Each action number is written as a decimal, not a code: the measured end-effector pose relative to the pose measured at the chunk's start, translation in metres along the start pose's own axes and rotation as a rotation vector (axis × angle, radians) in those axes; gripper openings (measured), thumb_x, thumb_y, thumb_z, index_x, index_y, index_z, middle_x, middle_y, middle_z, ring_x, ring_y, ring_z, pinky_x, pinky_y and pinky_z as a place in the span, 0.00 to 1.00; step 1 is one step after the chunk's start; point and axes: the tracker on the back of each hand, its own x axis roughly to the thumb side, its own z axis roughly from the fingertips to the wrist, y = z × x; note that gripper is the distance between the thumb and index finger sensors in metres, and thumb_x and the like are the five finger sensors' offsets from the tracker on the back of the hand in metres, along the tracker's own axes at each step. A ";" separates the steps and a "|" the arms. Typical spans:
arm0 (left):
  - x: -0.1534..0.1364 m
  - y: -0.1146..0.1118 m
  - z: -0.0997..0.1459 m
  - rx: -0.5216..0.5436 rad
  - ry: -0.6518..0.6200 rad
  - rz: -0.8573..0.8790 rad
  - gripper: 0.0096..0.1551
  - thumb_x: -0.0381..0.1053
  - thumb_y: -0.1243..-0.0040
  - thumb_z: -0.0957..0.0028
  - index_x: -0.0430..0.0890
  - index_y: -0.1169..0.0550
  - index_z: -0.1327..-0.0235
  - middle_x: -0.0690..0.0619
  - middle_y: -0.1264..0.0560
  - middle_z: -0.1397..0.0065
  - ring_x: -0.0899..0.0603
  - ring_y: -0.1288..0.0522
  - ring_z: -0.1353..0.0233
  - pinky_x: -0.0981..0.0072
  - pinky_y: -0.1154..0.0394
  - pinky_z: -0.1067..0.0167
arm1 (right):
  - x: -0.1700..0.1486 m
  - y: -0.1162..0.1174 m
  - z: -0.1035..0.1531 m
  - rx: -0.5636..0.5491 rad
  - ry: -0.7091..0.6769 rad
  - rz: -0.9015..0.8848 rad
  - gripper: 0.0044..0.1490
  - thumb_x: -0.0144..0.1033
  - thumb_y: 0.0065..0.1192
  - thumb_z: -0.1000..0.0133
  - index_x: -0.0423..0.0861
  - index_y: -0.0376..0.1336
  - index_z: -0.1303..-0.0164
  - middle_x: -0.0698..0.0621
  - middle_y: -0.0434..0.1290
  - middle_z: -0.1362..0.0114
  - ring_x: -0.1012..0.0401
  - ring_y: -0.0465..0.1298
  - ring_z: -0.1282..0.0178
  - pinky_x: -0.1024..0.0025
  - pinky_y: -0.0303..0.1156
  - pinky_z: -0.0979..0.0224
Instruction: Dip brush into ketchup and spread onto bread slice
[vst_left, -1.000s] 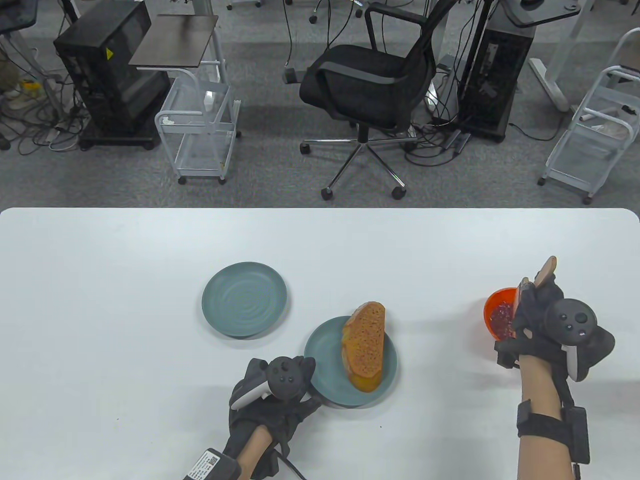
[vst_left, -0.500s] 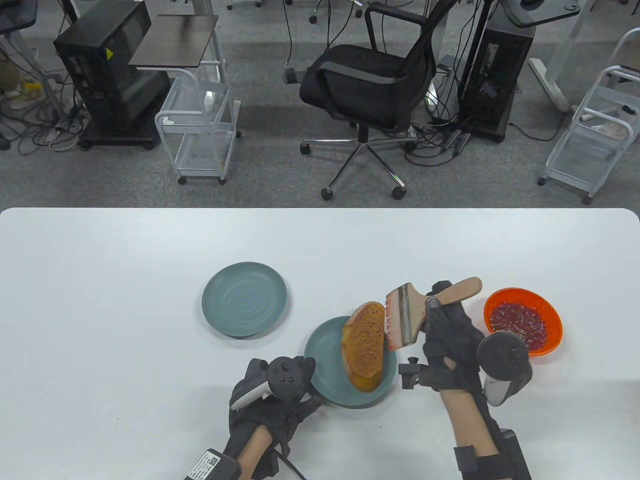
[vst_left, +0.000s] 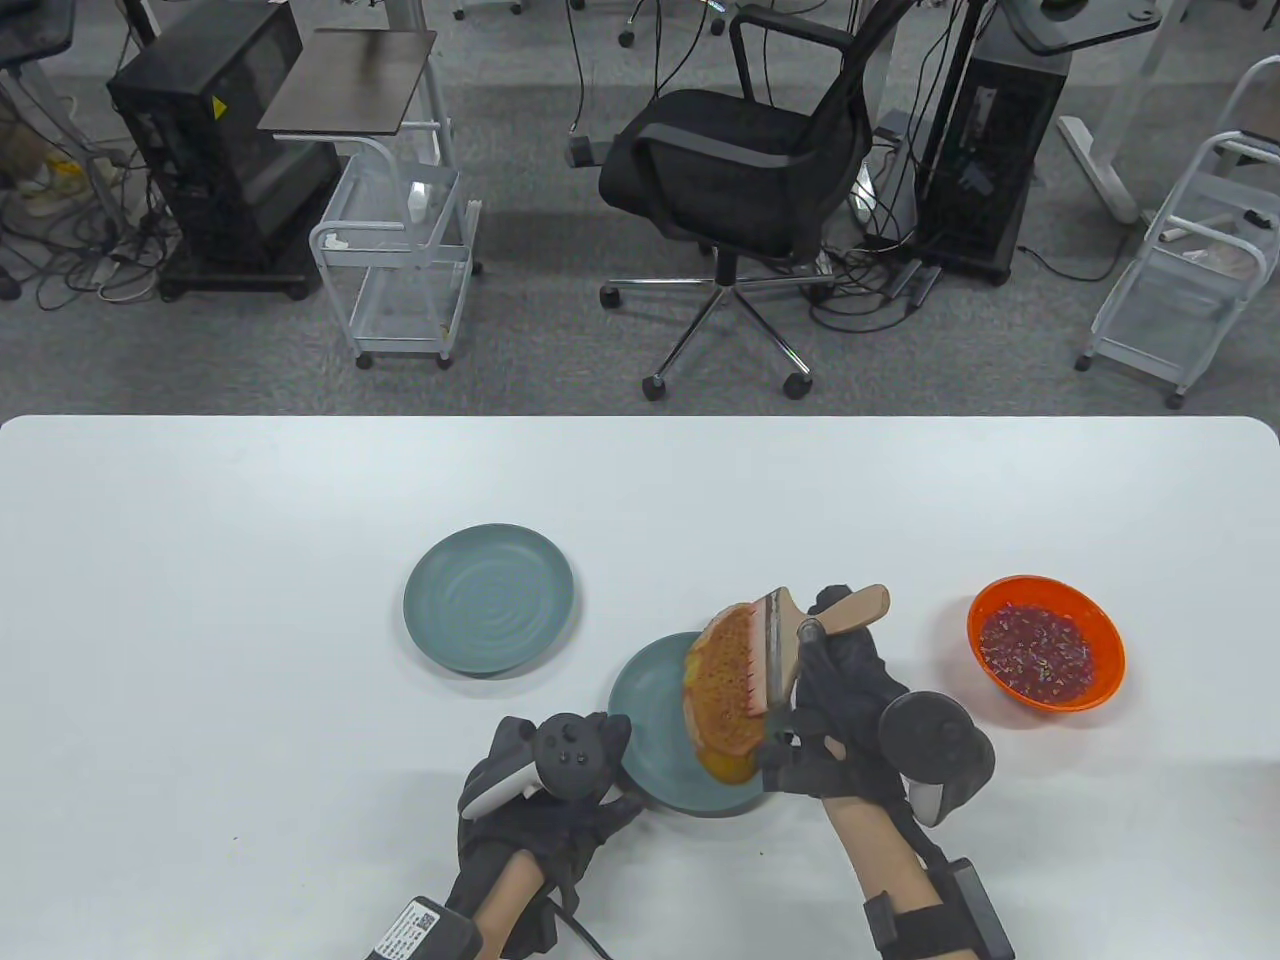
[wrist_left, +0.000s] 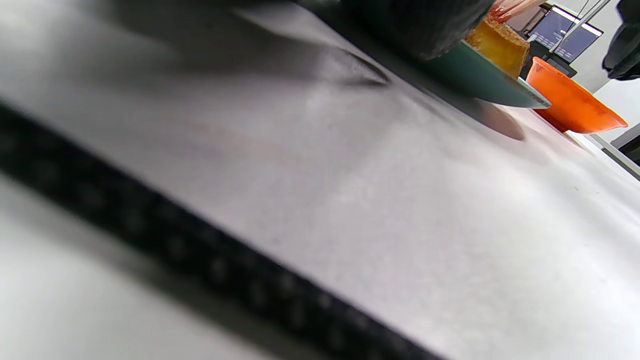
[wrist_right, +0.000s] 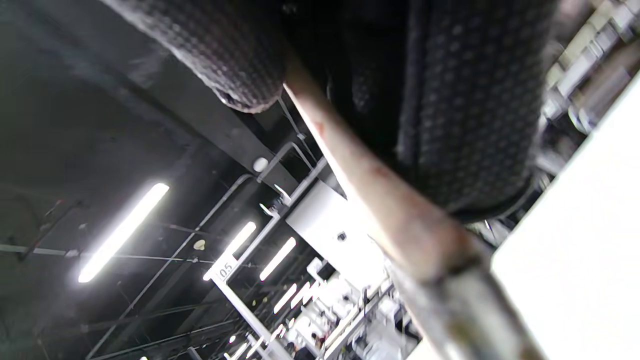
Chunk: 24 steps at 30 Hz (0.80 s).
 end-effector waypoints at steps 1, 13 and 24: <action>0.000 0.000 0.000 0.000 0.000 0.000 0.45 0.54 0.50 0.29 0.47 0.63 0.18 0.42 0.63 0.14 0.34 0.66 0.18 0.37 0.63 0.31 | 0.000 -0.002 0.000 -0.004 0.006 -0.010 0.33 0.32 0.66 0.42 0.29 0.63 0.31 0.25 0.71 0.38 0.37 0.86 0.52 0.57 0.90 0.58; 0.001 -0.001 0.000 0.002 0.001 -0.002 0.45 0.54 0.50 0.29 0.47 0.63 0.18 0.42 0.63 0.14 0.34 0.66 0.18 0.38 0.63 0.30 | -0.005 0.023 0.015 0.090 0.181 -0.216 0.35 0.27 0.72 0.44 0.31 0.59 0.30 0.26 0.67 0.35 0.35 0.83 0.48 0.53 0.89 0.58; 0.000 -0.001 0.000 0.002 0.002 -0.005 0.45 0.54 0.50 0.29 0.47 0.63 0.18 0.42 0.63 0.14 0.34 0.66 0.18 0.37 0.63 0.31 | -0.001 0.006 0.009 0.049 0.129 -0.172 0.31 0.30 0.76 0.46 0.35 0.64 0.37 0.30 0.70 0.39 0.38 0.85 0.51 0.62 0.91 0.58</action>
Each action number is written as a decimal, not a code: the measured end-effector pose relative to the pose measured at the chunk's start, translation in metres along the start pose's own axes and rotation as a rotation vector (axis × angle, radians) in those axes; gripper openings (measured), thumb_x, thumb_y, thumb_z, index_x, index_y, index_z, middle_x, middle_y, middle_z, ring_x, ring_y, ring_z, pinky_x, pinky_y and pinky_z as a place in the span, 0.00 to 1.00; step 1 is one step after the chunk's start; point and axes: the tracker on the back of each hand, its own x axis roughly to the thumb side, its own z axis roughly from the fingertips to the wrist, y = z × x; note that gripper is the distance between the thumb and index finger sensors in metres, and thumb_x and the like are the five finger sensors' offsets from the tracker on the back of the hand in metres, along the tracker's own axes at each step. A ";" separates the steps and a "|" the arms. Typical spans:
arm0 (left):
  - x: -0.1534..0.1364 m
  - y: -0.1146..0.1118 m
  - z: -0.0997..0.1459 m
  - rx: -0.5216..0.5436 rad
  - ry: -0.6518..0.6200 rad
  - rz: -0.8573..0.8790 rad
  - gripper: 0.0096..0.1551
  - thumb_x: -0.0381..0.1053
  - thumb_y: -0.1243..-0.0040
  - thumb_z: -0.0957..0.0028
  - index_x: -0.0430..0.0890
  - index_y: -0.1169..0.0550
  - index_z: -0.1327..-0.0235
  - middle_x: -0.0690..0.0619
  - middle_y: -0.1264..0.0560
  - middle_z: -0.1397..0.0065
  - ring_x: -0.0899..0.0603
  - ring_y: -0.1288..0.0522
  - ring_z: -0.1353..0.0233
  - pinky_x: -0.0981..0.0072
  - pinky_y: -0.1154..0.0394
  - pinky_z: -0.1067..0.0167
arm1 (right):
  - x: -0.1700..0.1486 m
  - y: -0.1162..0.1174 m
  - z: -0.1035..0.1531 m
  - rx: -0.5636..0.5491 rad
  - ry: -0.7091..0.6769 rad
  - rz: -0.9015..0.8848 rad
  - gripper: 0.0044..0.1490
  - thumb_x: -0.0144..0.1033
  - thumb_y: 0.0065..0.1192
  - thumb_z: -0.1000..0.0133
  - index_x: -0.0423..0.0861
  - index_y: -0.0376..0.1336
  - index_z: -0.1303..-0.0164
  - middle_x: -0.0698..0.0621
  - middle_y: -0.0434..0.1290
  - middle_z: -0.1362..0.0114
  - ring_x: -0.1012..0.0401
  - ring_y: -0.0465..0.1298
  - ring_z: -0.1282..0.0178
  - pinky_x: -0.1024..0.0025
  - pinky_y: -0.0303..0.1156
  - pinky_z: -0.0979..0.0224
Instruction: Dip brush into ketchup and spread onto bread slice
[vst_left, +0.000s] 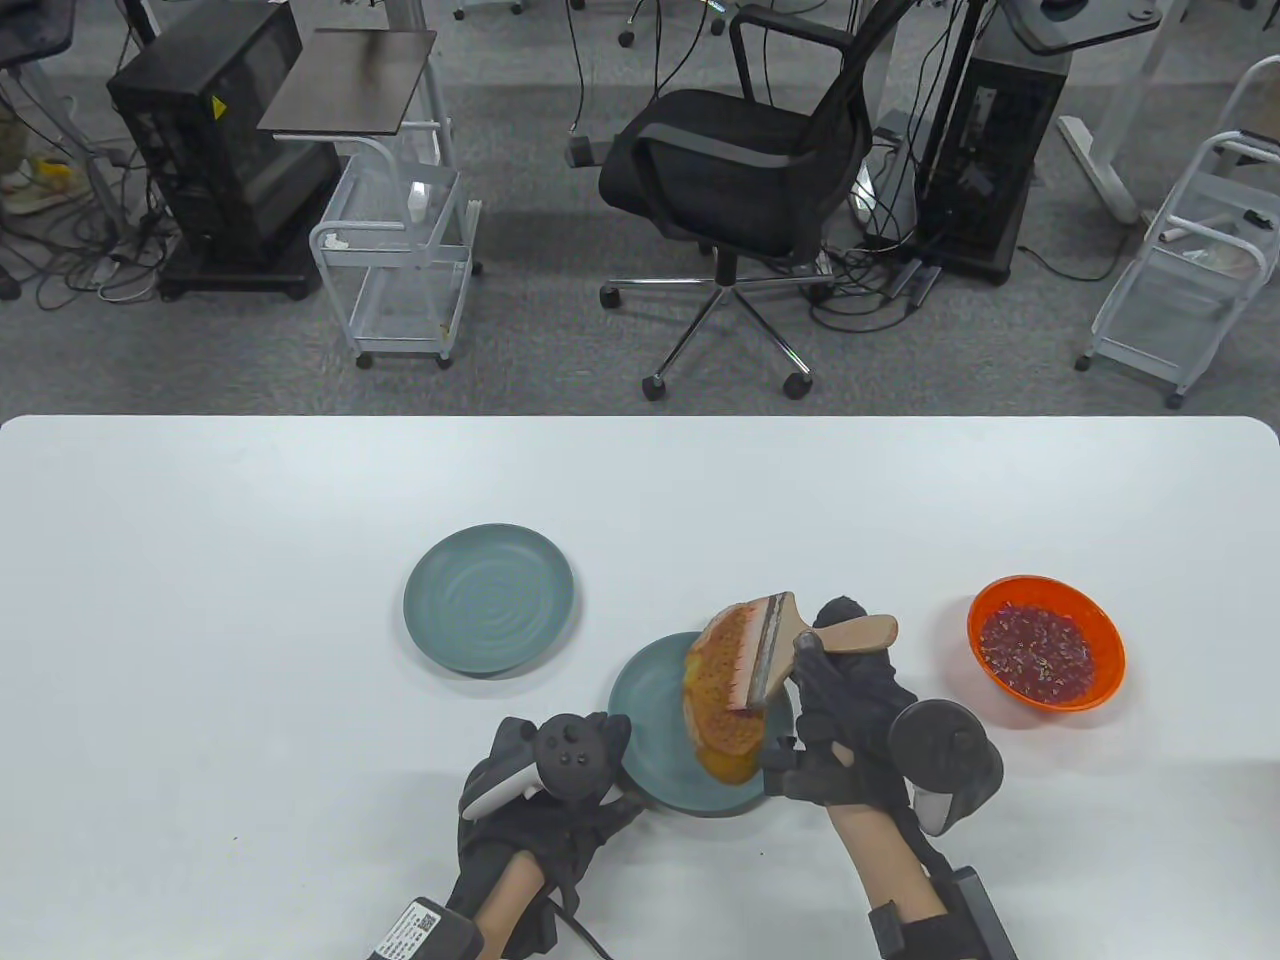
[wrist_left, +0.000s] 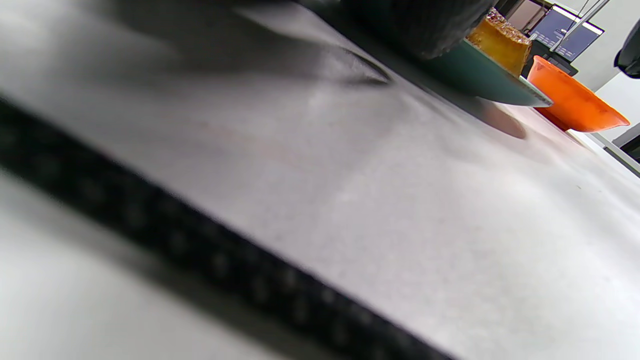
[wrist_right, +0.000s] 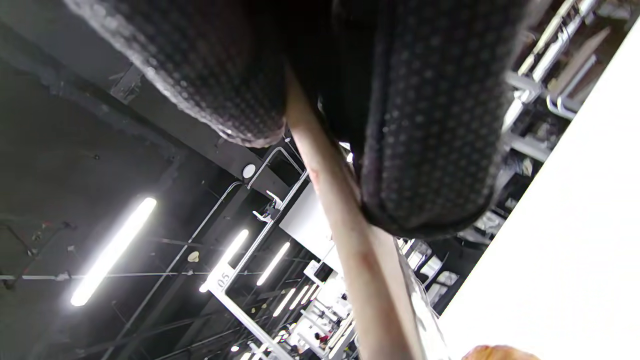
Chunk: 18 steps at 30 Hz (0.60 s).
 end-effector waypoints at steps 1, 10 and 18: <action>0.000 0.000 0.000 0.000 0.000 0.001 0.45 0.54 0.50 0.29 0.47 0.63 0.18 0.42 0.63 0.14 0.34 0.66 0.18 0.38 0.63 0.30 | 0.000 0.003 0.001 0.021 0.014 -0.024 0.31 0.30 0.76 0.46 0.35 0.64 0.37 0.30 0.71 0.39 0.38 0.85 0.51 0.62 0.91 0.58; 0.000 0.000 0.000 0.000 0.000 0.001 0.45 0.54 0.50 0.29 0.47 0.63 0.18 0.42 0.63 0.14 0.34 0.66 0.18 0.38 0.63 0.30 | 0.004 0.001 0.000 0.015 -0.046 0.124 0.29 0.29 0.77 0.46 0.35 0.65 0.39 0.29 0.71 0.40 0.39 0.86 0.53 0.62 0.91 0.58; 0.000 0.000 0.000 0.000 0.002 -0.003 0.45 0.54 0.50 0.29 0.47 0.64 0.18 0.42 0.63 0.14 0.34 0.66 0.18 0.38 0.63 0.30 | 0.002 0.008 0.005 0.032 0.051 -0.031 0.29 0.30 0.76 0.46 0.35 0.65 0.38 0.30 0.71 0.40 0.39 0.86 0.52 0.63 0.91 0.58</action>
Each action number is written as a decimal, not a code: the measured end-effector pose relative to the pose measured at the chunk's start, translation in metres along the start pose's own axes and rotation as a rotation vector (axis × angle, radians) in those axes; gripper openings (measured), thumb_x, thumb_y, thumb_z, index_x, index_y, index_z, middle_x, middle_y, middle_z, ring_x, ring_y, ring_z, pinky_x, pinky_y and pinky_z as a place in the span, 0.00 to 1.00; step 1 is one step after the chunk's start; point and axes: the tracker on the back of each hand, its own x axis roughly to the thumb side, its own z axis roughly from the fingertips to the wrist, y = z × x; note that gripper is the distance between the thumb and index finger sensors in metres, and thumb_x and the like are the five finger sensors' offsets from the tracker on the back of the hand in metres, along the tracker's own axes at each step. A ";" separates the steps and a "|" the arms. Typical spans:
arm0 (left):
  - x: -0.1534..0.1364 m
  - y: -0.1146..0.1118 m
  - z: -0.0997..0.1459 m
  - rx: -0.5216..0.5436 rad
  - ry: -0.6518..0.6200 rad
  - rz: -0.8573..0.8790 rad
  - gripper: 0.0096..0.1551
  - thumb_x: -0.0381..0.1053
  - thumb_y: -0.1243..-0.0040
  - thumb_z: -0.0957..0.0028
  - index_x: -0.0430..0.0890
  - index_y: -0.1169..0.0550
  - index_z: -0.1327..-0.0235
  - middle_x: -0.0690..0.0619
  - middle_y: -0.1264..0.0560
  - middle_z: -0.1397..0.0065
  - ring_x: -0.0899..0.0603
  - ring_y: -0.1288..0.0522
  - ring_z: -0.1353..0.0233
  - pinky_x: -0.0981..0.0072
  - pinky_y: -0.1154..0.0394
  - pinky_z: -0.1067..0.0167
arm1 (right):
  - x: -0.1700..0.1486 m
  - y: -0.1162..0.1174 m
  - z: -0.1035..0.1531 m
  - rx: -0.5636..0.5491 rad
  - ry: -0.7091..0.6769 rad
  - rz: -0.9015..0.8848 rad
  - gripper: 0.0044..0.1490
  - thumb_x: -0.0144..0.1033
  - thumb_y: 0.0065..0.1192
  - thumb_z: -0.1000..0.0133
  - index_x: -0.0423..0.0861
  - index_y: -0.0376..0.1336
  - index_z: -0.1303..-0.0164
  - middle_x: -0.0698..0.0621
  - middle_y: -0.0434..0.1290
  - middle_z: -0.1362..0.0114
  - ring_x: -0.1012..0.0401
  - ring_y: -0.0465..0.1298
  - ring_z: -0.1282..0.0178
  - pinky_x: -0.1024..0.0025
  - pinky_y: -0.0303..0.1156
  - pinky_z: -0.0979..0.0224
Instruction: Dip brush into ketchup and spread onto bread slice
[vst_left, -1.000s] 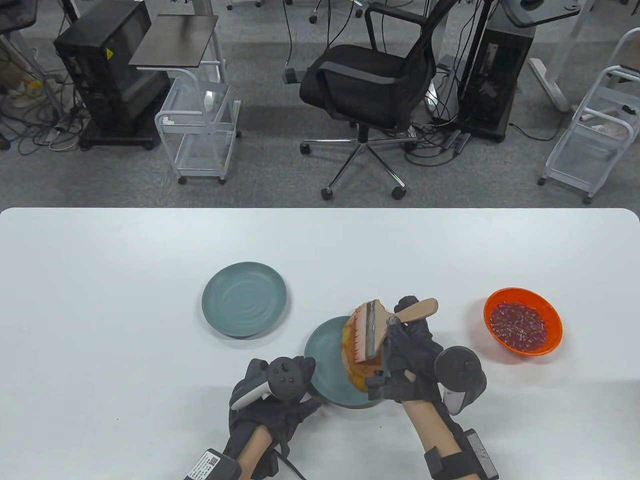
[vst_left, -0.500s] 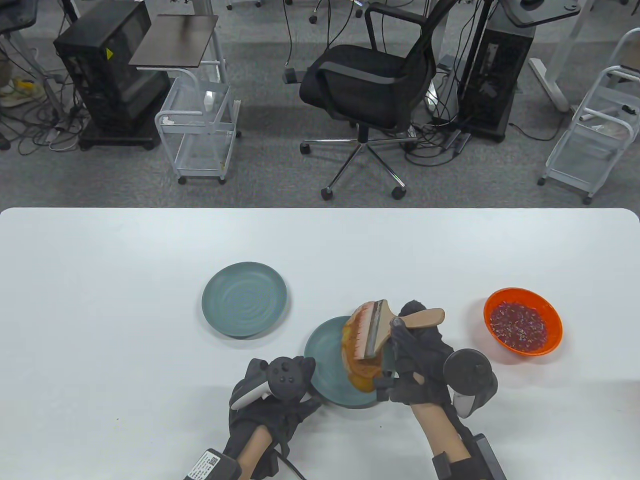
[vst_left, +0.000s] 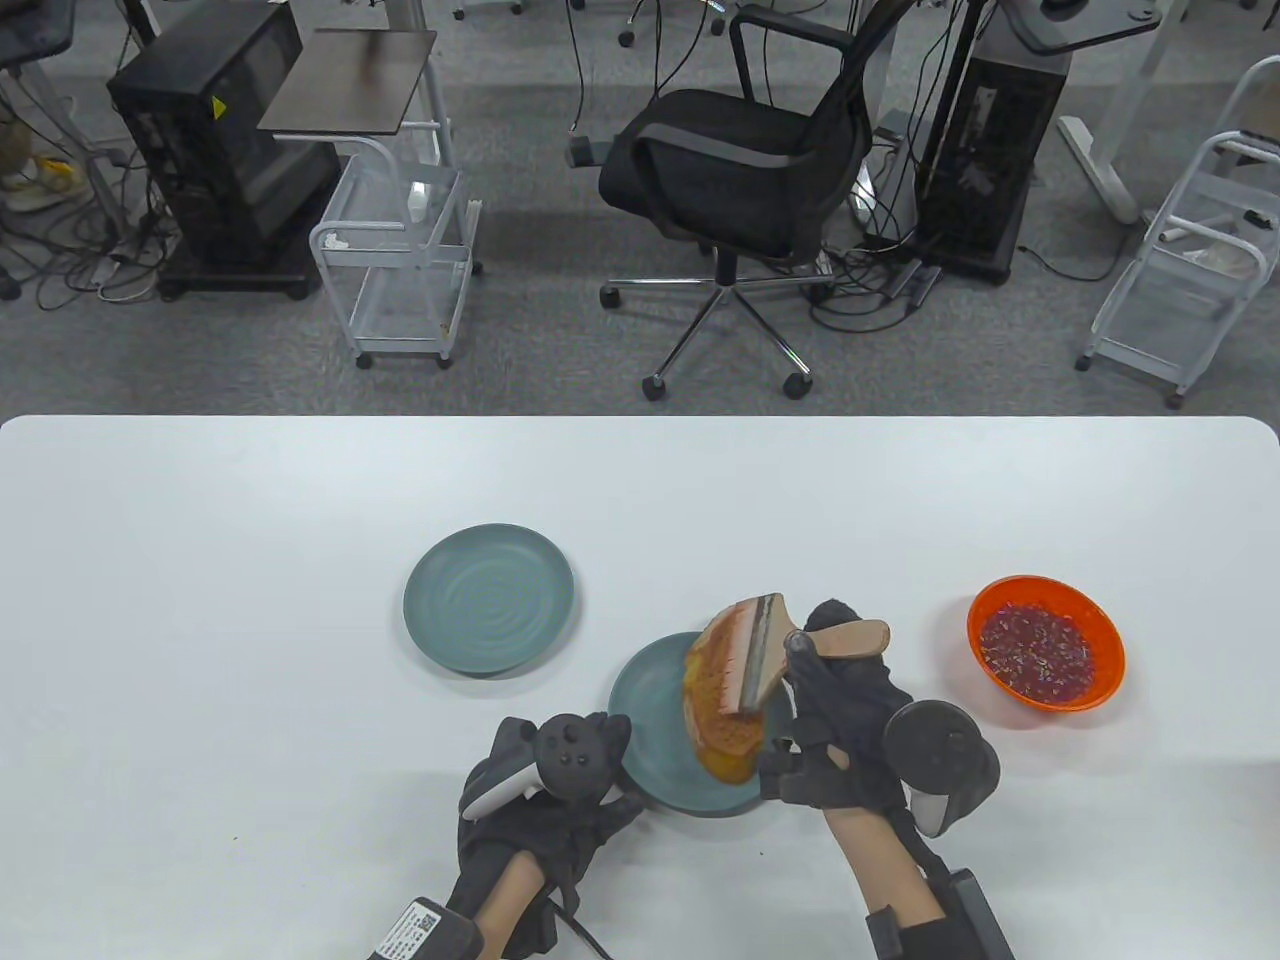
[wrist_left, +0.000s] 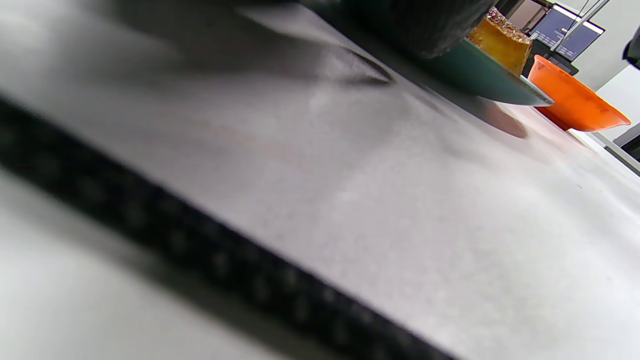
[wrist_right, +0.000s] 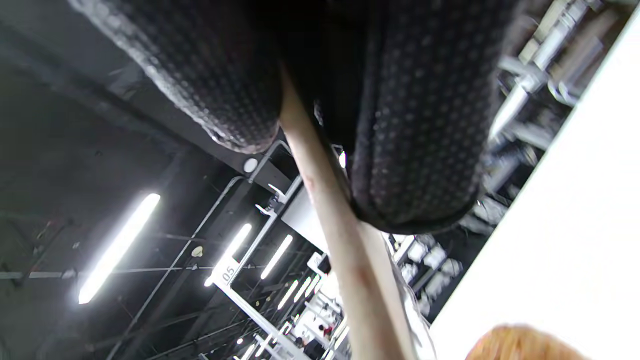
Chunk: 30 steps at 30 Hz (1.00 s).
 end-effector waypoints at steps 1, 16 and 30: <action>0.000 0.000 0.000 0.001 0.000 0.000 0.45 0.54 0.50 0.29 0.47 0.64 0.18 0.42 0.63 0.14 0.34 0.66 0.18 0.38 0.63 0.30 | -0.003 0.004 0.002 0.015 0.038 -0.021 0.29 0.30 0.76 0.46 0.35 0.65 0.38 0.29 0.71 0.40 0.39 0.86 0.52 0.62 0.91 0.58; 0.000 0.000 0.000 0.000 0.001 -0.002 0.45 0.54 0.51 0.29 0.47 0.64 0.18 0.42 0.63 0.14 0.34 0.66 0.18 0.38 0.63 0.30 | -0.017 -0.009 -0.008 0.104 0.035 -0.096 0.29 0.29 0.73 0.45 0.36 0.64 0.36 0.29 0.71 0.39 0.39 0.85 0.50 0.59 0.89 0.55; 0.000 0.000 0.000 0.001 0.003 -0.005 0.45 0.54 0.51 0.29 0.47 0.64 0.18 0.42 0.63 0.14 0.34 0.66 0.18 0.37 0.63 0.31 | -0.017 -0.008 -0.007 0.117 0.008 -0.089 0.28 0.30 0.72 0.44 0.35 0.65 0.35 0.29 0.72 0.39 0.38 0.85 0.51 0.57 0.88 0.56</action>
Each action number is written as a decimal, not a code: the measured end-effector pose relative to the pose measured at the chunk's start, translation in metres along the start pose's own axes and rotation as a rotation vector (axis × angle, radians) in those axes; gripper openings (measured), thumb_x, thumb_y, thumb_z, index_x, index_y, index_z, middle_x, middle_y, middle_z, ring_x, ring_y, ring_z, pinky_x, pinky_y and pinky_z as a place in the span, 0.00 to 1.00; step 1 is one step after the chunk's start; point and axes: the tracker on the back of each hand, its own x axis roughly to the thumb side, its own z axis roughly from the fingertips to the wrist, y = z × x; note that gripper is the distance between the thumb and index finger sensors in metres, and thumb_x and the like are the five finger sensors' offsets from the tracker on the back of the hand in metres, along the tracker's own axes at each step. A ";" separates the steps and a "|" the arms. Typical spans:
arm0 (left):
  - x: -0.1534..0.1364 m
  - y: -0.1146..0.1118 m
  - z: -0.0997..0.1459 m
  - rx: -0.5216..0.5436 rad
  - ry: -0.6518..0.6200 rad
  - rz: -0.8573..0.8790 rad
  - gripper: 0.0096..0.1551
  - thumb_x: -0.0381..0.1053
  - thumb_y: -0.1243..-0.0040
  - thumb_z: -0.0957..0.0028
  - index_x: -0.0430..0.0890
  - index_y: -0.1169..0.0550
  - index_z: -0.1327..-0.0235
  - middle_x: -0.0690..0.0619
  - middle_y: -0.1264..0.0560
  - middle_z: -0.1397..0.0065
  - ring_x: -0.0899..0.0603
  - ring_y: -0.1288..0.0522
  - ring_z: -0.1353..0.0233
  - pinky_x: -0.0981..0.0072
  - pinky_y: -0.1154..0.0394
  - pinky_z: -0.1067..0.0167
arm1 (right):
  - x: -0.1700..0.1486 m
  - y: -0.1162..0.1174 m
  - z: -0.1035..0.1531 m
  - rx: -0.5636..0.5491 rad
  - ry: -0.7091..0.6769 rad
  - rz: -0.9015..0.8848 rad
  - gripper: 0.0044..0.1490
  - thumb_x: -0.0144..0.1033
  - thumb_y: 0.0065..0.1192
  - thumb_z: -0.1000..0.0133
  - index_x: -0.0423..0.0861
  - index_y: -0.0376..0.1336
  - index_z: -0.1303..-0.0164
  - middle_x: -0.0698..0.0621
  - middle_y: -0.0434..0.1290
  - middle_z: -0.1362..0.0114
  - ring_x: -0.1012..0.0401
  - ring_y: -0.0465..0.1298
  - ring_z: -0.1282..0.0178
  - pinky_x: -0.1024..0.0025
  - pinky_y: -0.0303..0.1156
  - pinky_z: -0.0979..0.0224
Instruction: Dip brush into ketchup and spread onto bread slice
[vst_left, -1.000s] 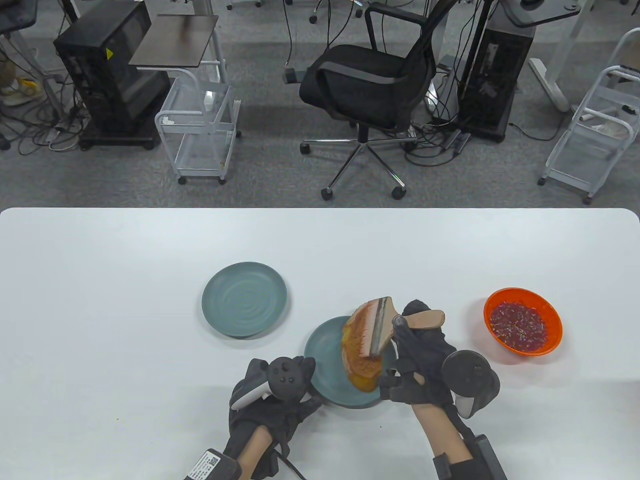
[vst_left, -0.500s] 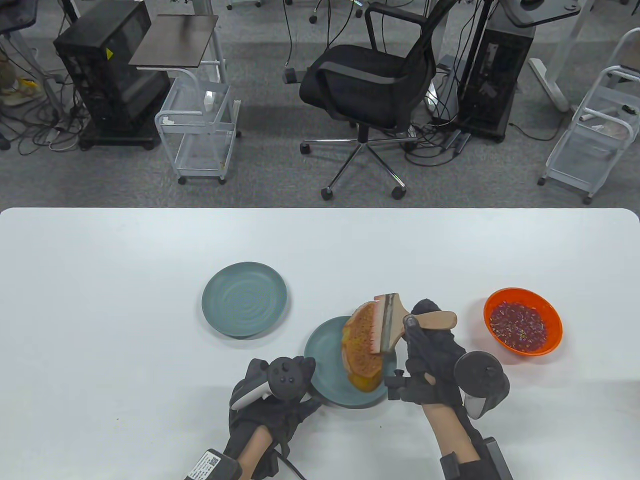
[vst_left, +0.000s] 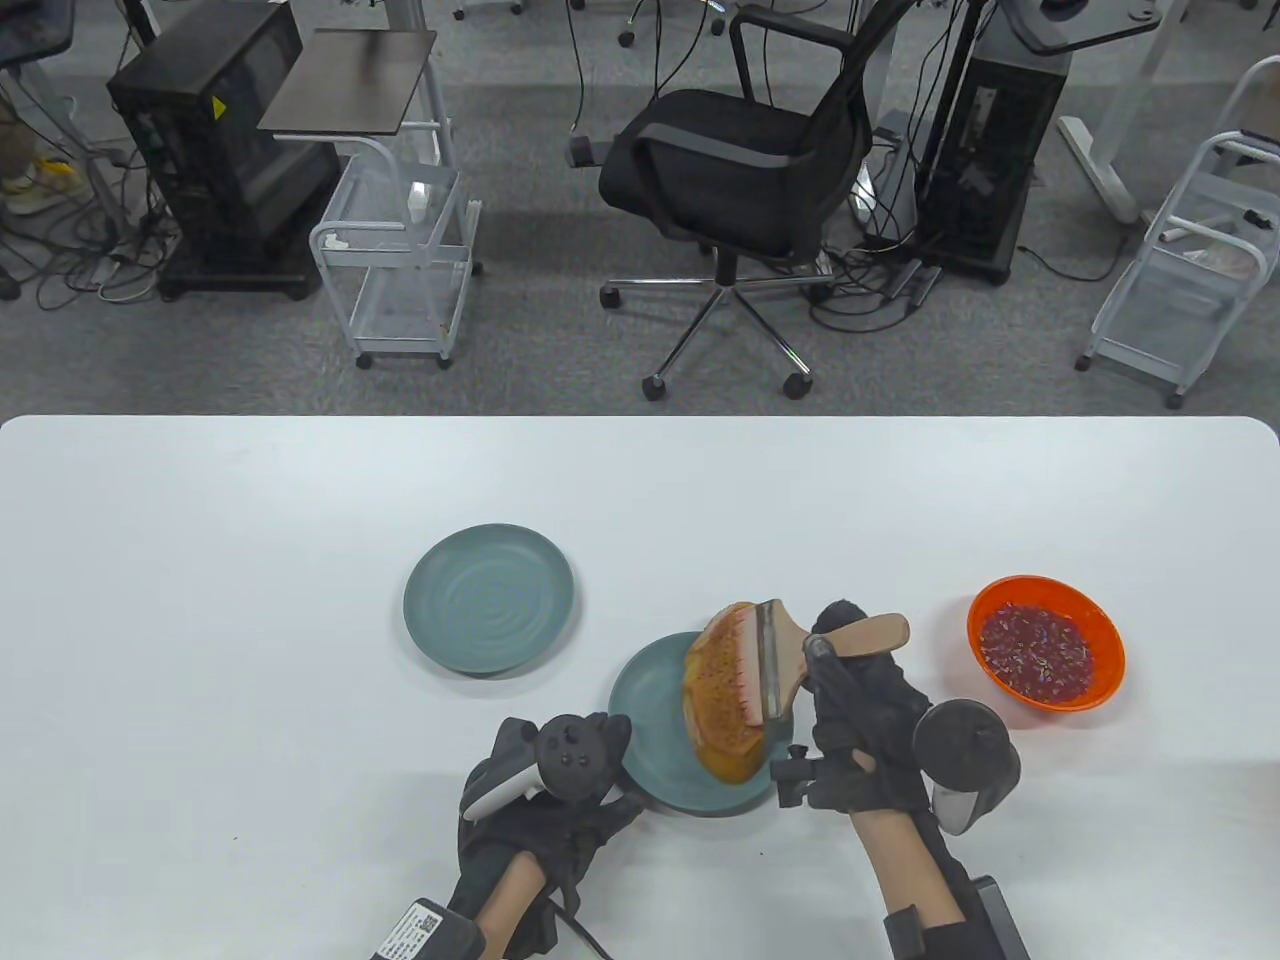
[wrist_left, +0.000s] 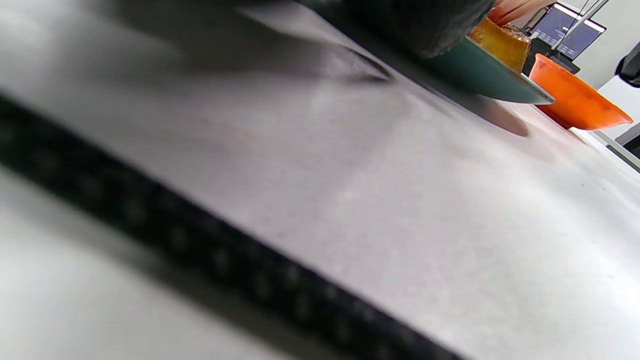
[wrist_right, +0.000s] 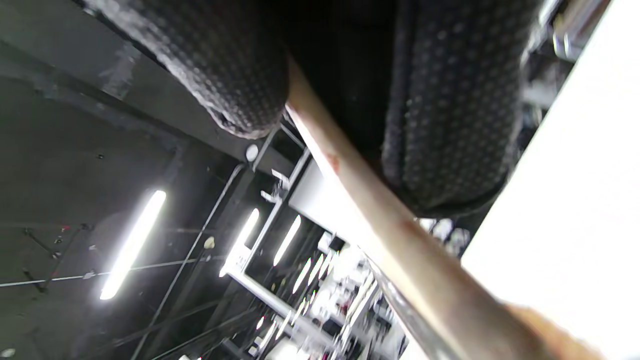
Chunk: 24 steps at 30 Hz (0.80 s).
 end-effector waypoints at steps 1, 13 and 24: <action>0.000 0.000 0.000 0.000 0.000 0.000 0.45 0.54 0.51 0.29 0.47 0.63 0.18 0.42 0.63 0.14 0.34 0.66 0.18 0.37 0.63 0.31 | -0.001 0.002 0.001 0.017 0.022 -0.020 0.28 0.29 0.72 0.44 0.35 0.66 0.35 0.28 0.72 0.39 0.37 0.85 0.52 0.56 0.88 0.56; 0.000 0.000 0.000 -0.002 0.000 -0.004 0.45 0.54 0.51 0.29 0.47 0.64 0.18 0.42 0.63 0.14 0.34 0.66 0.18 0.37 0.63 0.31 | 0.016 -0.004 0.002 -0.104 -0.147 0.132 0.29 0.34 0.69 0.42 0.35 0.66 0.34 0.29 0.74 0.40 0.39 0.86 0.54 0.60 0.90 0.58; 0.001 0.000 0.000 -0.003 -0.002 -0.002 0.45 0.54 0.51 0.29 0.47 0.64 0.19 0.42 0.63 0.14 0.34 0.66 0.18 0.37 0.63 0.31 | 0.001 -0.016 -0.008 -0.205 -0.035 0.186 0.29 0.31 0.69 0.42 0.32 0.65 0.35 0.26 0.73 0.41 0.38 0.86 0.55 0.58 0.90 0.60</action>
